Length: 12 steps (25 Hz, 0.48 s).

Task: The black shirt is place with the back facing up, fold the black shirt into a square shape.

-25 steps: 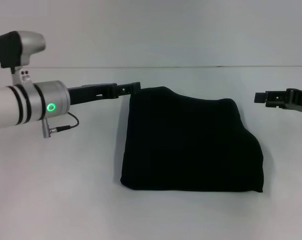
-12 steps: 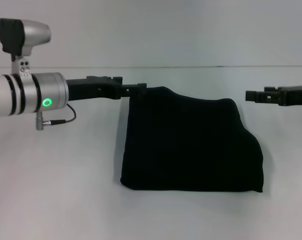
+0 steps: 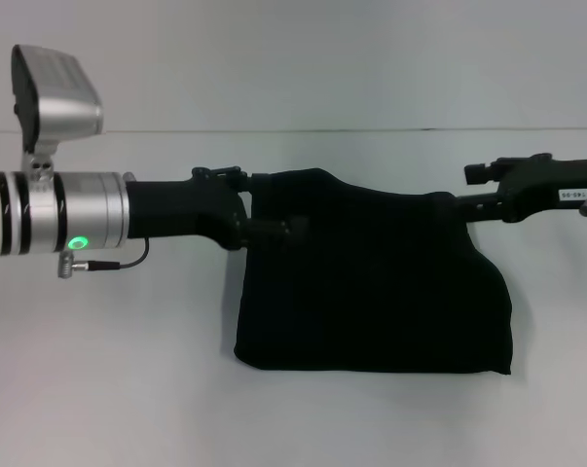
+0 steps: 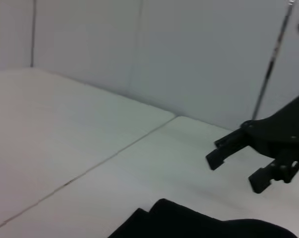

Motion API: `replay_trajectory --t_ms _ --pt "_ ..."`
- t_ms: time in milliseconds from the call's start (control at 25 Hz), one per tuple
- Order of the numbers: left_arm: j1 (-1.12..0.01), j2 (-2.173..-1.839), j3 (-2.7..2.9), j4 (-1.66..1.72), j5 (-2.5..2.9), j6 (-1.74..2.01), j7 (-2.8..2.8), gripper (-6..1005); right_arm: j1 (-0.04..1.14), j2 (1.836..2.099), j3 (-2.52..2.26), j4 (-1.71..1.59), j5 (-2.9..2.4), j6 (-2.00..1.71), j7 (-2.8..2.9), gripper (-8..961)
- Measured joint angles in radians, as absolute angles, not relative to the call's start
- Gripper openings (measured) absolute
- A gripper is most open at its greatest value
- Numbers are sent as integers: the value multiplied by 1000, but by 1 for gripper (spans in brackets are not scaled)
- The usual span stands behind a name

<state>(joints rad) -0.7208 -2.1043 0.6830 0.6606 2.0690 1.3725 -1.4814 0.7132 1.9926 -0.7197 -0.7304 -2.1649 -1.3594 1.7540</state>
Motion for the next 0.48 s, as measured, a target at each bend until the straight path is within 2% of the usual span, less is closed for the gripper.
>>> replay_trajectory --t_ms 280,480 --pt "-717 -2102 698 682 2093 1399 -1441 908 722 1984 -778 -745 -2175 -1358 1770 903" --pt "-741 -2097 723 692 2143 1402 -1444 908 735 1994 -790 -742 -2212 -1336 1766 903"
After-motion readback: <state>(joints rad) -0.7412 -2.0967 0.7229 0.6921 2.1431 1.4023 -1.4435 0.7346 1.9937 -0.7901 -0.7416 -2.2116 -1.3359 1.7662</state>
